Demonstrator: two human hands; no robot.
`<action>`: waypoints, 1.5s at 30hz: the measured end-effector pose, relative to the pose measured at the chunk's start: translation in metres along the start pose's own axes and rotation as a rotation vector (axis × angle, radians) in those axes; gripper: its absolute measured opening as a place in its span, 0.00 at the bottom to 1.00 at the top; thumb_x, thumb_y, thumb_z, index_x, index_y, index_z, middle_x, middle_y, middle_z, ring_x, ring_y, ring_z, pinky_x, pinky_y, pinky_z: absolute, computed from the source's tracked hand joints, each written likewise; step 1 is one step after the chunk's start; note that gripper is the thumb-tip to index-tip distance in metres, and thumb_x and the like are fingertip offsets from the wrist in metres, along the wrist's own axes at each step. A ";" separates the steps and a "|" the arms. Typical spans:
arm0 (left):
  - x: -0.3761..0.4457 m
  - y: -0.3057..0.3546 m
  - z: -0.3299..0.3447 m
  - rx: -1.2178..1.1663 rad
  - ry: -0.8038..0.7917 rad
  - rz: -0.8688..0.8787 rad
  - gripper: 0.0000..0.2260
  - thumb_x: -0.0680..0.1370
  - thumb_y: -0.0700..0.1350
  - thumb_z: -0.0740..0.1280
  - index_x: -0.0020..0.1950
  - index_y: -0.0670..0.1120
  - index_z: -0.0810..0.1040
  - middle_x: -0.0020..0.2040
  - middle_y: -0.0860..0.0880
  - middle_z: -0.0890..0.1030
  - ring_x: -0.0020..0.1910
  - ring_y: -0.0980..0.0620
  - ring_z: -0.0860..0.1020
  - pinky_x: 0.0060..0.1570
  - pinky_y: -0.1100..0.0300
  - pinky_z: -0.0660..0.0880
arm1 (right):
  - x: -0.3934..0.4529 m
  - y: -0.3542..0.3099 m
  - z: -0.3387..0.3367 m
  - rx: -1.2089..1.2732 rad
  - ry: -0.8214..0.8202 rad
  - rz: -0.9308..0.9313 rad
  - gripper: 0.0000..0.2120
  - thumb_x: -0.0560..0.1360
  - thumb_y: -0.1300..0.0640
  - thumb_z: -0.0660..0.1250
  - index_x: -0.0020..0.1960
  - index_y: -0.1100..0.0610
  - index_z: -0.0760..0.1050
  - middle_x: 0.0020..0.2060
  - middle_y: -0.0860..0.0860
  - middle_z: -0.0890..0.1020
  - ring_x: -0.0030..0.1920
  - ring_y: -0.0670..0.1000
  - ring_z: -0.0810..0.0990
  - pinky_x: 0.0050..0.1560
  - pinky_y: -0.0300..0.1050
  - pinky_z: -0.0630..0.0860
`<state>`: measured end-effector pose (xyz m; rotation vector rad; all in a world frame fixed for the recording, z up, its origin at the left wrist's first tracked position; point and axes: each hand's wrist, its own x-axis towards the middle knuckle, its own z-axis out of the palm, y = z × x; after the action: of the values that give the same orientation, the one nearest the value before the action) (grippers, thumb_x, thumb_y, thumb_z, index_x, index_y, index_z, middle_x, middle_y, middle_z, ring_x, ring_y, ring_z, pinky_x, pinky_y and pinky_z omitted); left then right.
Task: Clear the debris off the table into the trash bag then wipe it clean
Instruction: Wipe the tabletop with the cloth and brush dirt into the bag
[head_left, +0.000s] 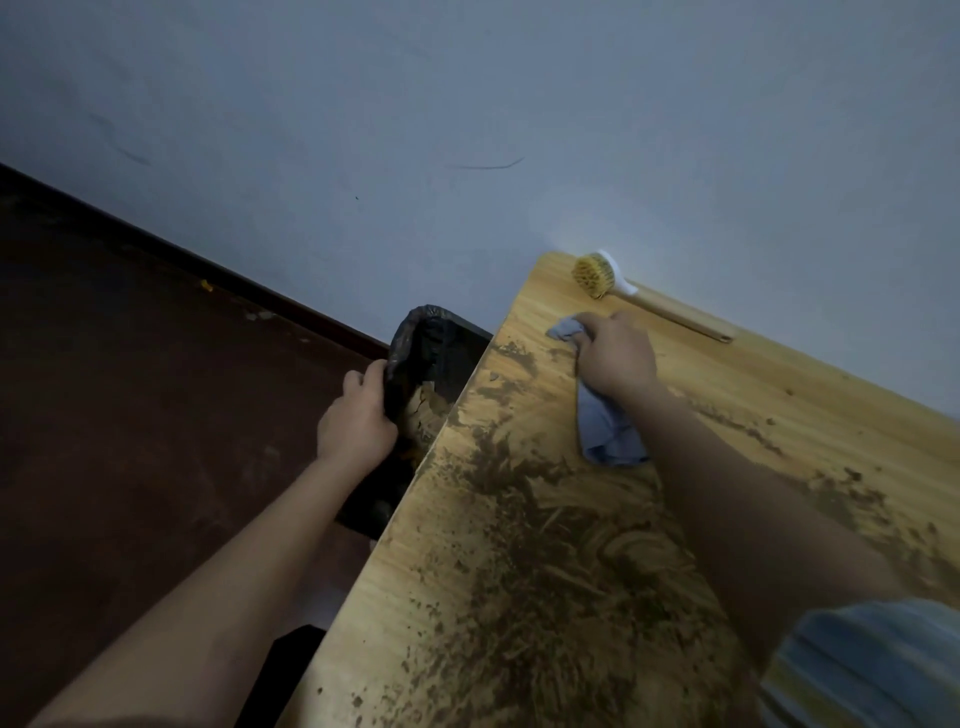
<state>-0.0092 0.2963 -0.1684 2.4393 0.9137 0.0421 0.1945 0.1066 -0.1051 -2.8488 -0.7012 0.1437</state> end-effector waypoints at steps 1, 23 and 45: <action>0.002 0.000 -0.001 -0.008 0.003 0.003 0.29 0.74 0.36 0.61 0.74 0.49 0.59 0.63 0.41 0.67 0.52 0.34 0.75 0.42 0.52 0.65 | -0.004 -0.004 0.001 0.021 -0.027 -0.071 0.17 0.83 0.53 0.54 0.70 0.52 0.70 0.60 0.61 0.70 0.51 0.64 0.73 0.50 0.52 0.73; 0.000 -0.007 -0.011 -0.042 0.015 -0.010 0.28 0.75 0.37 0.60 0.74 0.50 0.58 0.64 0.42 0.67 0.50 0.35 0.75 0.41 0.52 0.66 | 0.022 -0.057 0.003 -0.006 -0.139 -0.266 0.17 0.82 0.52 0.58 0.69 0.52 0.73 0.59 0.58 0.71 0.57 0.61 0.73 0.52 0.47 0.69; -0.026 -0.002 -0.017 -0.043 -0.004 -0.003 0.27 0.76 0.37 0.60 0.74 0.50 0.59 0.64 0.42 0.66 0.51 0.35 0.75 0.41 0.52 0.66 | -0.014 -0.027 0.000 0.014 -0.112 -0.148 0.16 0.82 0.54 0.58 0.69 0.53 0.74 0.61 0.61 0.70 0.53 0.63 0.74 0.46 0.47 0.67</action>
<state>-0.0339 0.2889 -0.1507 2.3972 0.9047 0.0550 0.1705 0.1232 -0.0982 -2.7802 -0.9258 0.2851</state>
